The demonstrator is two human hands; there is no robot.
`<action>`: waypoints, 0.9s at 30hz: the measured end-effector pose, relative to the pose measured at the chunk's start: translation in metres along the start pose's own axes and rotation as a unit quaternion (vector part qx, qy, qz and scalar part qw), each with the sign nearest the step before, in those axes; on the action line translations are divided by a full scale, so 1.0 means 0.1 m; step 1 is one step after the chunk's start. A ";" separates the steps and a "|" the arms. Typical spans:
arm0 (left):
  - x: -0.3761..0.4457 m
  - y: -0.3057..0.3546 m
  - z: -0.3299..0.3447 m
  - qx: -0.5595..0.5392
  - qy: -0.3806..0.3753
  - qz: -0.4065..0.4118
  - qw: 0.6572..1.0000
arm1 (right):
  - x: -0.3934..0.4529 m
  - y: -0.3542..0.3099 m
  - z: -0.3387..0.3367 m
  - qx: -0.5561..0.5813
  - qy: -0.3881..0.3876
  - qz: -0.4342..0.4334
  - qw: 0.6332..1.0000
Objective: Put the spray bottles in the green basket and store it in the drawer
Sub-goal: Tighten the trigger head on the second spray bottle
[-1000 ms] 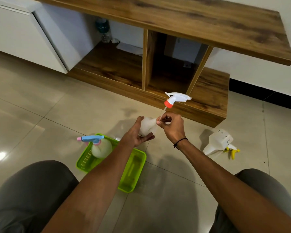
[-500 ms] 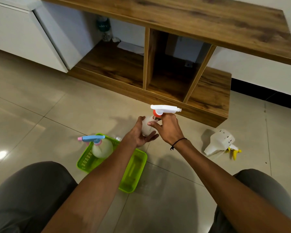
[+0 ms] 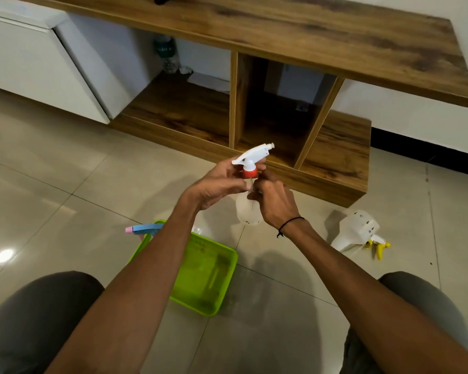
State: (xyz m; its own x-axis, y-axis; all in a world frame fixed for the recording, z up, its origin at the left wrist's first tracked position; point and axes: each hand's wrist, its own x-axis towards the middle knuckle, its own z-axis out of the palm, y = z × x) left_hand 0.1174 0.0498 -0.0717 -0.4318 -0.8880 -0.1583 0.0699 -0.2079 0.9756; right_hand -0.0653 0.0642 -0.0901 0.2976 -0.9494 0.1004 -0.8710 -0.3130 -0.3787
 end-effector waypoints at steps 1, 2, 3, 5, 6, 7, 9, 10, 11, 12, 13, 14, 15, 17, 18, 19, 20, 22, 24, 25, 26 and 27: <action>0.01 -0.03 0.04 0.038 0.032 0.009 0.999 | 0.00 0.00 0.00 -0.003 -0.003 -0.002 1.000; 0.02 -0.07 0.07 0.073 0.077 0.019 0.994 | -0.01 0.00 0.00 -0.001 -0.006 -0.007 1.000; 0.04 -0.14 0.10 0.098 0.118 0.029 0.988 | -0.01 0.00 -0.01 0.005 -0.006 -0.012 1.000; 0.05 -0.23 0.14 0.090 0.161 0.040 0.982 | -0.01 -0.01 -0.02 0.018 0.005 -0.017 1.000; 0.05 -0.27 0.14 0.065 0.168 0.043 0.983 | -0.01 -0.02 -0.03 0.029 0.013 -0.014 0.999; 0.06 -0.29 0.15 0.044 0.172 0.047 0.983 | -0.01 -0.02 -0.04 0.041 0.022 -0.011 0.999; 0.05 -0.31 0.16 0.035 0.187 0.060 0.980 | -0.02 -0.03 -0.05 0.079 0.037 -0.004 0.996; 0.04 -0.31 0.17 0.039 0.195 0.065 0.978 | -0.02 -0.03 -0.06 0.108 0.045 0.005 0.993; 0.04 -0.30 0.18 0.048 0.199 0.070 0.976 | -0.03 -0.04 -0.06 0.137 0.055 0.015 0.989; 0.03 -0.31 0.19 0.064 0.196 0.077 0.975 | -0.03 -0.04 -0.08 0.159 0.068 0.025 0.985; 0.02 -0.31 0.20 0.082 0.189 0.086 0.975 | -0.02 -0.04 -0.08 0.174 0.081 0.032 0.981; 0.02 -0.32 0.22 0.099 0.184 0.092 0.974 | -0.01 -0.04 -0.09 0.180 0.090 0.037 0.979; 0.01 -0.33 0.23 0.110 0.181 0.095 0.973 | 0.00 -0.03 -0.09 0.181 0.097 0.041 0.978; 0.01 -0.33 0.26 0.120 0.180 0.093 0.972 | 0.02 0.00 -0.08 0.172 0.105 0.045 0.979; 0.00 -0.32 0.26 0.118 0.178 0.091 0.973 | 0.02 0.01 -0.07 0.171 0.104 0.045 0.979; 0.00 -0.32 0.25 0.114 0.168 0.084 0.975 | 0.03 0.03 -0.06 0.173 0.101 0.044 0.979; -0.01 -0.32 0.22 0.111 0.150 0.073 0.980 | 0.04 0.04 -0.05 0.178 0.098 0.045 0.978; -0.04 -0.33 0.15 0.127 0.099 0.042 0.986 | 0.06 0.06 -0.04 0.186 0.095 0.049 0.977; -0.07 -0.36 0.13 0.197 0.069 0.011 0.978 | 0.08 0.08 -0.02 0.194 0.094 0.045 0.976; -0.07 -0.38 0.14 0.242 0.062 0.007 0.968 | 0.09 0.08 -0.01 0.202 0.092 0.044 0.974; -0.07 -0.41 0.17 0.281 0.055 0.010 0.958 | 0.10 0.09 -0.01 0.211 0.090 0.044 0.972; -0.05 -0.43 0.20 0.309 0.046 0.010 0.950 | 0.10 0.09 0.00 0.218 0.091 0.046 0.971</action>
State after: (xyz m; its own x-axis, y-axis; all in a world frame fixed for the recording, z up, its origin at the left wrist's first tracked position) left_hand 0.0982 0.0715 -0.1100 -0.3539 -0.9270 -0.1245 -0.4764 0.0641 0.8769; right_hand -0.0700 0.0517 -0.0929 0.1181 -0.9738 0.1941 -0.6311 -0.2246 -0.7425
